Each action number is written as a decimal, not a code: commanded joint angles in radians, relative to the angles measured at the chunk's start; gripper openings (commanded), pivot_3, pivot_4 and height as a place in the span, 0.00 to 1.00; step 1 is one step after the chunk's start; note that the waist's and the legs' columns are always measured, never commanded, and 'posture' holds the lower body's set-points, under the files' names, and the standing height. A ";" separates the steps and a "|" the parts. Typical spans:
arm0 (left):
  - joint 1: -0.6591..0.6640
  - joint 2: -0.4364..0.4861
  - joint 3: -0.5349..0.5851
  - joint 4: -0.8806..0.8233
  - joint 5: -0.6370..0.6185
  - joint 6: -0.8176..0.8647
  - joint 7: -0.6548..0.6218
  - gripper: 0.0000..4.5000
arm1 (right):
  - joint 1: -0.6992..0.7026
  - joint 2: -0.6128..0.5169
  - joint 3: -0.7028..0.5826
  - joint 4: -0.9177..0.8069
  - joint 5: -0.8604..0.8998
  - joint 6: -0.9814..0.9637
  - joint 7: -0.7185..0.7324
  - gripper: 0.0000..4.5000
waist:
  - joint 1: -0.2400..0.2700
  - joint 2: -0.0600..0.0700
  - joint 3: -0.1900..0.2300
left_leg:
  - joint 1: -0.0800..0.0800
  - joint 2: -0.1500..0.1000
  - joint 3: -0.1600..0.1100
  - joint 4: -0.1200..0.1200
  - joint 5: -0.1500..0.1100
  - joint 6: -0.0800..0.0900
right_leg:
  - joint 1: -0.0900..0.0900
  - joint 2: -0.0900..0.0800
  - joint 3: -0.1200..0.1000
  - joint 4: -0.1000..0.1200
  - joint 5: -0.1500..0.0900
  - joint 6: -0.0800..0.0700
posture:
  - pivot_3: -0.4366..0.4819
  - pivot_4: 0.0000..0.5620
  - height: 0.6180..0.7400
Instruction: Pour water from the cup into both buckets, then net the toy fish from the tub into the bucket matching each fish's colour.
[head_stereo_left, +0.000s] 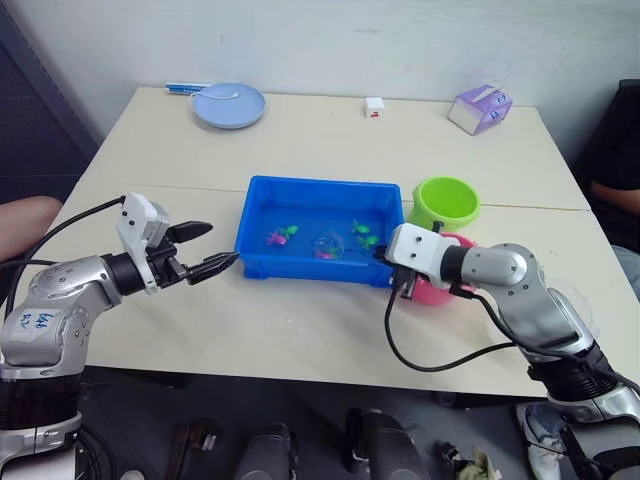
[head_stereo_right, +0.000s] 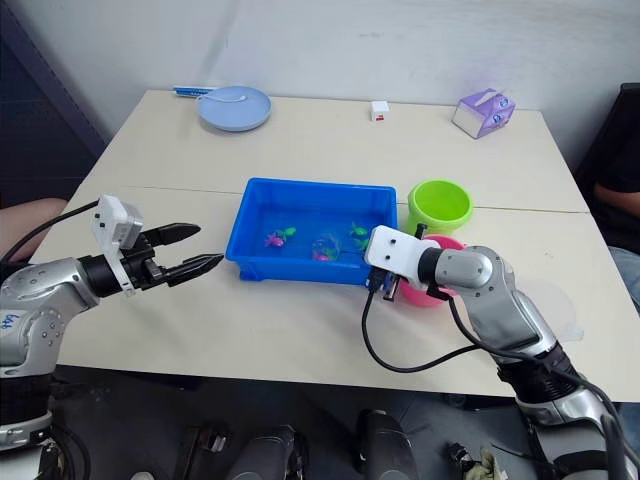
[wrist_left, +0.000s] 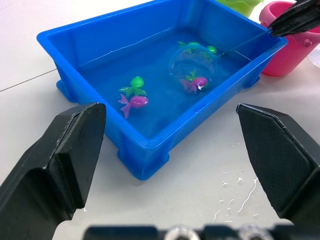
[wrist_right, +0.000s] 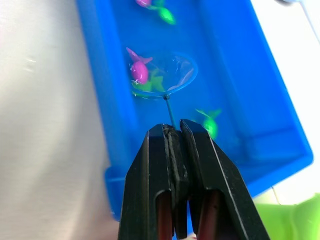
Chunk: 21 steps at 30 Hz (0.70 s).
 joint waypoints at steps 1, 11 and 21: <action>-0.017 0.001 0.007 -0.007 -0.016 -0.023 -0.014 1.00 | 0.002 0.007 -0.010 -0.032 0.027 -0.029 0.021 0.17 | -0.001 0.000 0.000 | 0.000 0.000 0.000 0.000 0.000 0.000 | 0.000 0.000 0.000 0.000 0.000 0.000 | 0.48 0.27 1.00; -0.036 -0.015 -0.004 -0.032 -0.023 -0.029 -0.011 1.00 | 0.053 0.159 -0.210 -0.059 0.299 0.283 -0.040 0.17 | 0.005 0.000 0.000 | 0.000 0.000 0.000 0.000 0.000 0.000 | 0.000 0.000 0.000 0.000 0.000 0.000 | 0.48 0.27 1.00; -0.147 -0.053 -0.066 -0.001 -0.037 -0.034 -0.045 1.00 | 0.113 0.183 -0.336 -0.177 0.444 0.409 -0.135 0.17 | 0.002 0.000 0.000 | -0.001 0.000 -0.001 0.000 0.000 0.000 | 0.000 0.000 -0.001 0.000 0.000 0.000 | 0.48 0.27 1.00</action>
